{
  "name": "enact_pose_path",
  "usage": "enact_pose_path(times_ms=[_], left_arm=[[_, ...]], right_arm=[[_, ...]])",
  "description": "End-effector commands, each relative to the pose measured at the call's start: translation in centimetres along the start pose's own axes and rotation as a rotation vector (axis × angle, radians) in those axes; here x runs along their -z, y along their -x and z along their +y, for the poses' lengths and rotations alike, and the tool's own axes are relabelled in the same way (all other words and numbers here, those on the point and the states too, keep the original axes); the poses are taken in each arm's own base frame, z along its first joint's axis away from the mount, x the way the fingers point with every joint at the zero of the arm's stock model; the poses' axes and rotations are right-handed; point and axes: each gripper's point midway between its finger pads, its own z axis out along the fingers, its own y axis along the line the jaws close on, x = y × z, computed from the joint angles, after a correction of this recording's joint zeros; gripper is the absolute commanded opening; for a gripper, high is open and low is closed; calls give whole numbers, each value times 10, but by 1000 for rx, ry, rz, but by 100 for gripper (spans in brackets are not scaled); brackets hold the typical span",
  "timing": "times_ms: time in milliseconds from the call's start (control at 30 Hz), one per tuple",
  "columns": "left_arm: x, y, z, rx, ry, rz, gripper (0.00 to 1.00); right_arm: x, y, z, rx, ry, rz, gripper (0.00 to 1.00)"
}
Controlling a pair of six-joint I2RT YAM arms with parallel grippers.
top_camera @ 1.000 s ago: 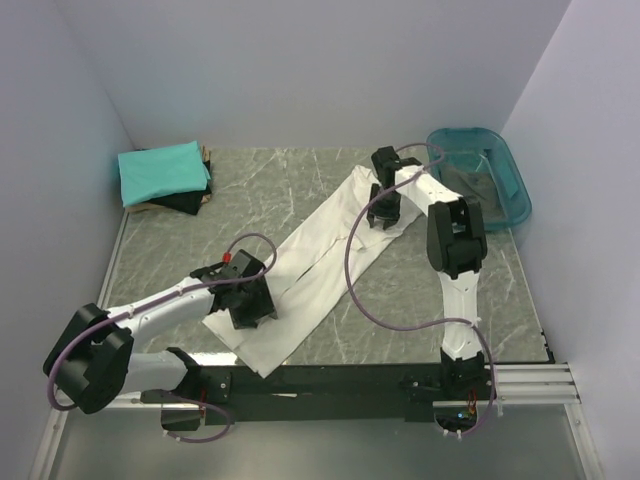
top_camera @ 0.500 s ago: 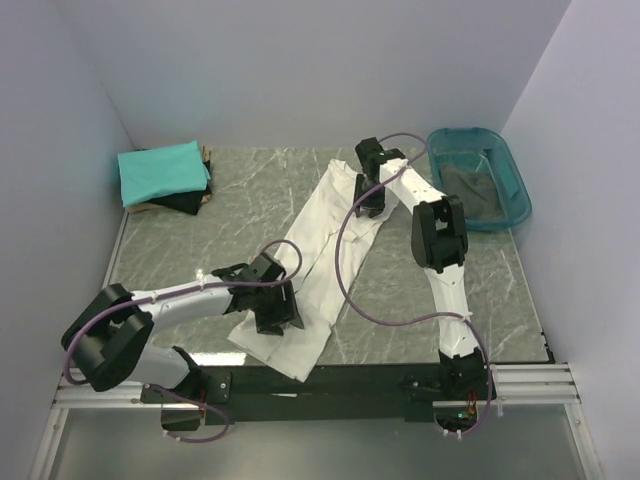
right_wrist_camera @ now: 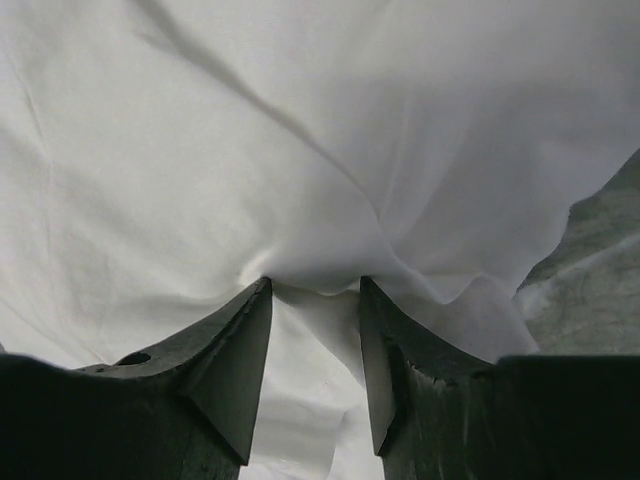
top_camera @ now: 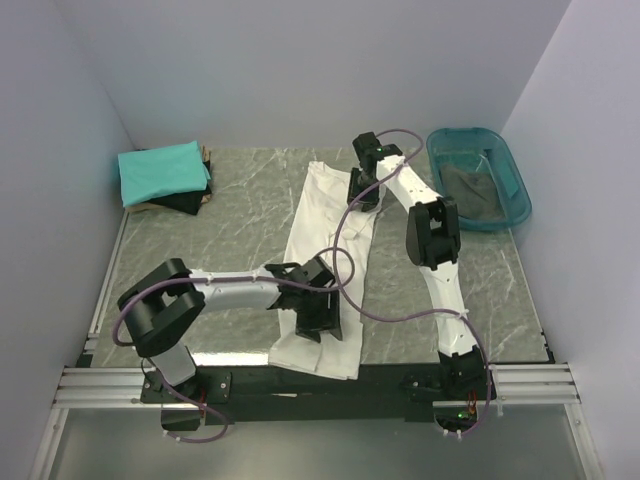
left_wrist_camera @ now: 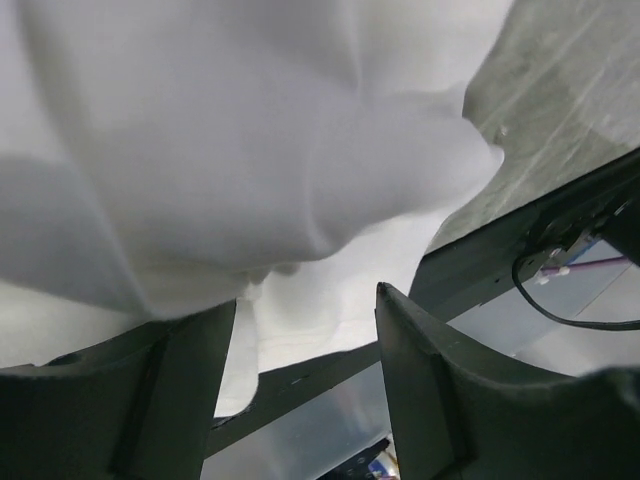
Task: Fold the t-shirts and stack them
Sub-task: Fold the tshirt
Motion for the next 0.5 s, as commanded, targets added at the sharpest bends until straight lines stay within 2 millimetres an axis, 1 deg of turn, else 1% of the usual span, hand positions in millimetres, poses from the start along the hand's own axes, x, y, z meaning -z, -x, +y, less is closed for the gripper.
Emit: enact_pose_path(times_ms=[0, 67, 167, 200, 367, 400, 467], left_arm=[[-10, -10, -3, -85, 49, 27, 65], [-14, -12, -5, -101, 65, 36, 65], [-12, -16, -13, -128, 70, 28, 65], [-9, -17, -17, -133, 64, 21, 65], [6, -15, -25, -111, 38, -32, 66], [13, -15, -27, -100, 22, -47, 66], [22, -11, -28, -85, 22, -86, 66]], right_arm=[[-9, -5, 12, 3, 31, 27, 48], [-11, -6, 13, 4, 39, 33, 48], [-12, -4, 15, 6, 45, 31, 48], [-12, -3, 16, 8, 47, 28, 48], [-4, 3, 18, 15, 56, 5, 49], [-3, 4, 18, 19, 61, 1, 49], [7, 9, 25, 27, 93, -15, 50]])
